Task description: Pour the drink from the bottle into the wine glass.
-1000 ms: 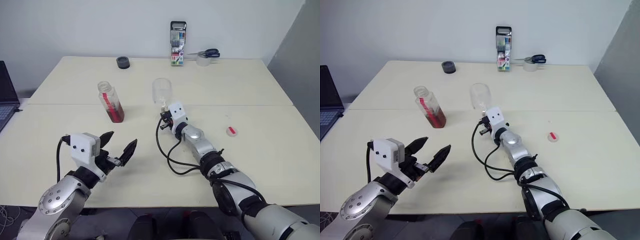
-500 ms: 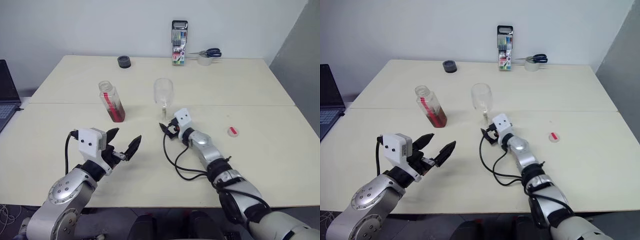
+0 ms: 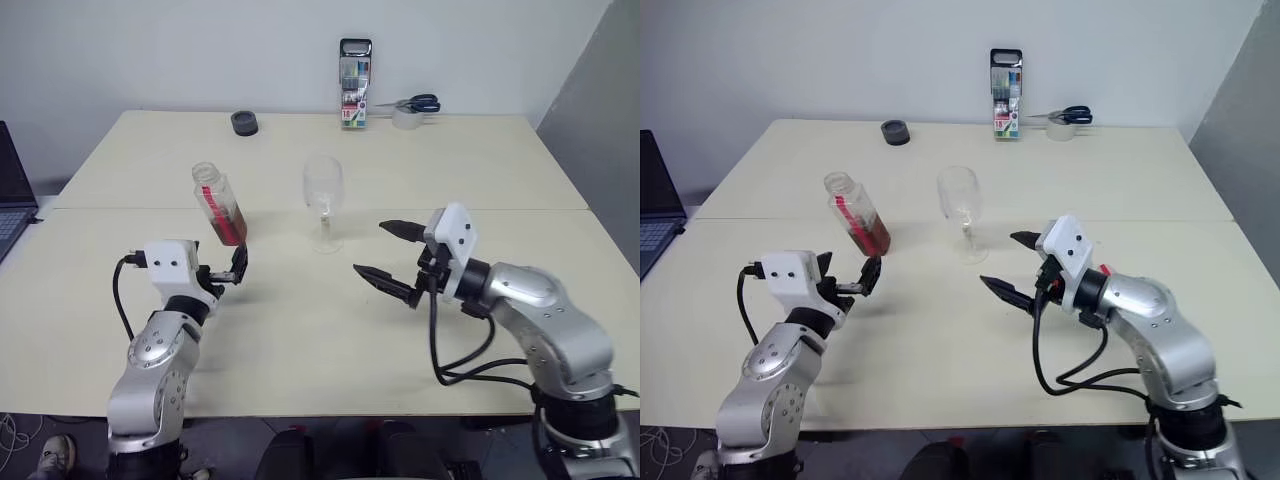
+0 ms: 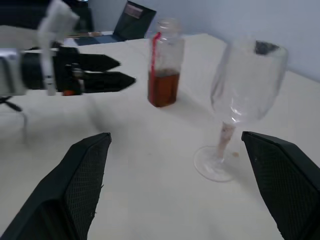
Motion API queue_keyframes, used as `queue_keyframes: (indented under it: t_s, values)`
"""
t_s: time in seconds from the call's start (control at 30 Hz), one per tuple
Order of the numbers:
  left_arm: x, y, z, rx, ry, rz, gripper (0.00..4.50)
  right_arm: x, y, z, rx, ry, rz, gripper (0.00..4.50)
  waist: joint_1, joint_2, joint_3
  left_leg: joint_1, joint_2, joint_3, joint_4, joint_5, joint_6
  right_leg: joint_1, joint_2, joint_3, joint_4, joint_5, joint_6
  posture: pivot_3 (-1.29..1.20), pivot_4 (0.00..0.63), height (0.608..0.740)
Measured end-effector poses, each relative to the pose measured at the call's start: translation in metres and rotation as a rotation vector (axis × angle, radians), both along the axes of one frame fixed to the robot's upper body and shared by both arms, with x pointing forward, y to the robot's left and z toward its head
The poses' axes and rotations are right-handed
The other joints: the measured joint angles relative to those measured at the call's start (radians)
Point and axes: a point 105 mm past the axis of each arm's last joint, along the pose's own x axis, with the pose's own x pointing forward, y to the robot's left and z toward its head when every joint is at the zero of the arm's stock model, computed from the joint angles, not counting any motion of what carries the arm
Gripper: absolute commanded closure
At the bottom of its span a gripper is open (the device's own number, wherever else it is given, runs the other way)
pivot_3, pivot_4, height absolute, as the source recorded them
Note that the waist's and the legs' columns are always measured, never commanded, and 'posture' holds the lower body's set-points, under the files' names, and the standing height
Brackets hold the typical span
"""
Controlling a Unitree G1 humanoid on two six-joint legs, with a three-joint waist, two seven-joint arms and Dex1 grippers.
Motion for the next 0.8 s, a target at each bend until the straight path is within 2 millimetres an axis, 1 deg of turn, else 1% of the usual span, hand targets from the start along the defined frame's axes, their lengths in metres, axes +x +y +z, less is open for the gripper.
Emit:
queue_keyframes:
  t_s: [0.07,0.13,0.3,0.5,0.7,0.8]
  values:
    - [0.005,0.003,-0.004,-0.006,0.016,0.010,0.00,-0.003,0.003,0.011,0.034,0.000,0.020,0.03,0.001,0.000,0.000,0.000,0.000,0.000,0.000,0.000,0.000,0.000,0.000,0.000,-0.001,0.000,0.000,0.00,0.150,0.740]
    - [0.011,0.006,-0.007,-0.013,0.023,0.017,0.00,-0.005,0.006,0.017,0.060,0.013,0.027,0.03,0.003,-0.001,0.000,-0.001,0.000,-0.001,0.000,0.000,0.000,0.000,0.000,-0.001,-0.002,0.000,0.000,0.00,0.150,0.740]
    - [0.023,0.009,0.002,0.007,-0.009,0.016,0.00,-0.002,0.006,0.016,0.080,0.038,-0.021,0.03,0.005,-0.001,0.000,-0.003,0.000,-0.001,-0.001,0.000,0.000,0.000,-0.001,-0.001,-0.006,0.000,0.000,0.00,0.150,0.740]
    - [0.034,0.011,-0.001,0.008,0.008,-0.024,0.00,-0.001,0.004,0.016,0.088,0.034,-0.066,0.03,0.005,-0.001,0.000,-0.003,0.000,0.000,-0.001,0.000,-0.001,0.000,-0.001,-0.001,-0.007,0.000,0.000,0.00,0.150,0.740]
    - [0.049,0.008,0.007,0.014,-0.016,-0.065,0.00,0.001,0.006,0.020,0.105,0.035,-0.083,0.03,0.005,-0.001,0.000,-0.003,0.000,0.000,-0.001,0.000,-0.001,0.000,-0.001,-0.001,-0.007,0.000,0.000,0.00,0.150,0.740]
    - [0.054,0.009,0.005,0.022,-0.016,-0.071,0.00,0.001,0.006,0.020,0.113,0.040,-0.083,0.03,0.004,-0.001,0.000,-0.003,0.000,0.000,-0.001,0.000,-0.001,0.000,-0.001,-0.001,-0.007,0.000,0.000,0.00,0.150,0.740]
